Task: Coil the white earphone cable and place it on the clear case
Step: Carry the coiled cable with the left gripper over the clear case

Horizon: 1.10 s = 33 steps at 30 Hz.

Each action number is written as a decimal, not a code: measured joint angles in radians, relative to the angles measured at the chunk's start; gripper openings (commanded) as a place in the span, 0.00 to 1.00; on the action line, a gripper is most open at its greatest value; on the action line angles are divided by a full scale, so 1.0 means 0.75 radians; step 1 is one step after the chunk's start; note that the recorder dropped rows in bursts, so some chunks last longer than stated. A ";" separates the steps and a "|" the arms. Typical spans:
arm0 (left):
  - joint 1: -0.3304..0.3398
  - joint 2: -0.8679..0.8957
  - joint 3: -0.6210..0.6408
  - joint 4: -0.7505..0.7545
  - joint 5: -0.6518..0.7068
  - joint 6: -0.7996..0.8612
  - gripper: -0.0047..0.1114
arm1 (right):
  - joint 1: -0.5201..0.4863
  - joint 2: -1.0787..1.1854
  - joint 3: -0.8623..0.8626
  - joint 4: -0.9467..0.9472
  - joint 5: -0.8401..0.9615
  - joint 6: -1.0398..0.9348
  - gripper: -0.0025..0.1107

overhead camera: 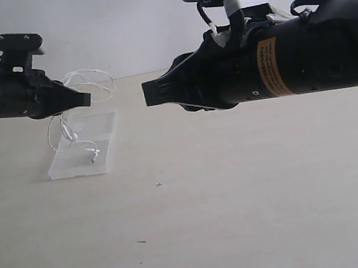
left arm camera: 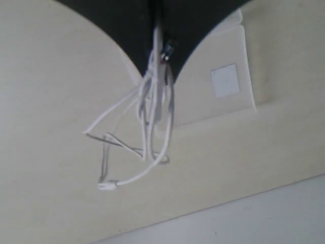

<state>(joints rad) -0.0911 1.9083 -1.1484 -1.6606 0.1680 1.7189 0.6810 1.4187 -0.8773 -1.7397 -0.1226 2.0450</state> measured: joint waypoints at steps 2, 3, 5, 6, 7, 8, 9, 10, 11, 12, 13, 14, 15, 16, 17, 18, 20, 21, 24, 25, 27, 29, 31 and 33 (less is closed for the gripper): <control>0.000 0.002 0.020 0.029 -0.006 0.008 0.04 | 0.000 0.000 0.000 0.000 0.000 0.000 0.23; 0.000 0.005 0.026 0.048 -0.009 0.012 0.04 | 0.000 0.000 0.000 0.000 0.000 0.000 0.23; 0.000 0.007 0.043 0.097 -0.015 0.016 0.04 | 0.000 0.000 0.000 0.000 0.000 0.000 0.23; 0.000 0.007 0.046 0.118 -0.015 0.016 0.04 | 0.000 0.000 0.000 0.000 0.000 0.000 0.23; 0.000 0.007 0.046 0.136 -0.018 0.019 0.04 | 0.000 0.000 0.000 0.000 0.000 0.000 0.23; 0.000 0.010 0.046 0.154 -0.021 0.022 0.04 | 0.000 0.000 0.000 0.000 0.000 0.000 0.23; 0.000 0.010 0.046 0.163 -0.021 0.026 0.04 | 0.000 0.000 0.000 0.000 0.000 0.000 0.23; 0.000 0.019 0.046 0.169 -0.021 0.041 0.04 | 0.000 0.000 0.000 0.000 0.000 0.000 0.23; 0.000 0.022 0.046 0.171 -0.023 0.047 0.04 | 0.000 0.000 0.000 0.000 0.000 0.000 0.23; 0.000 0.033 0.046 0.175 -0.023 0.060 0.04 | 0.000 0.000 0.000 0.000 0.000 0.000 0.23; 0.000 0.043 0.046 0.177 -0.023 0.067 0.04 | 0.000 0.000 0.000 0.000 0.000 0.000 0.23; 0.000 0.056 0.046 0.177 -0.023 0.072 0.04 | 0.000 0.000 0.000 0.000 0.000 0.000 0.23; 0.000 0.070 0.046 0.180 -0.023 0.076 0.04 | 0.000 0.000 0.000 0.000 0.000 0.000 0.23; 0.000 0.081 0.046 0.180 -0.023 0.079 0.04 | 0.000 0.000 0.000 0.000 0.002 0.000 0.23; 0.000 0.095 0.043 0.180 -0.023 0.080 0.04 | 0.000 0.000 0.000 0.000 0.002 0.000 0.23; 0.000 0.106 0.032 0.180 -0.023 0.083 0.04 | 0.000 0.000 0.000 0.000 0.002 0.000 0.23; 0.000 0.120 0.017 0.180 -0.023 0.086 0.04 | 0.000 0.000 0.000 0.000 0.002 0.000 0.23; 0.000 0.120 0.005 0.180 -0.023 0.086 0.04 | 0.000 0.000 0.000 0.000 0.002 0.000 0.23; 0.000 0.120 -0.027 0.180 -0.023 0.086 0.04 | 0.000 0.000 0.000 0.000 0.002 0.000 0.23; 0.000 0.120 -0.035 0.177 -0.023 0.089 0.04 | 0.000 0.000 0.000 0.000 0.002 0.000 0.23; 0.000 0.120 -0.043 0.177 -0.023 0.113 0.04 | 0.000 0.000 0.000 0.000 0.002 0.000 0.23; 0.000 0.120 -0.046 0.177 -0.023 0.142 0.04 | 0.000 0.000 0.000 0.000 0.002 0.000 0.23; 0.000 0.120 -0.046 0.177 -0.023 0.167 0.04 | 0.000 0.000 0.000 0.000 0.002 0.000 0.23; 0.000 0.129 -0.046 0.177 -0.023 0.193 0.04 | 0.000 0.000 0.000 0.000 0.002 0.000 0.23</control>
<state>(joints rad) -0.0911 2.0049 -1.1828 -1.5277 0.1507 1.8635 0.6810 1.4187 -0.8773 -1.7397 -0.1209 2.0450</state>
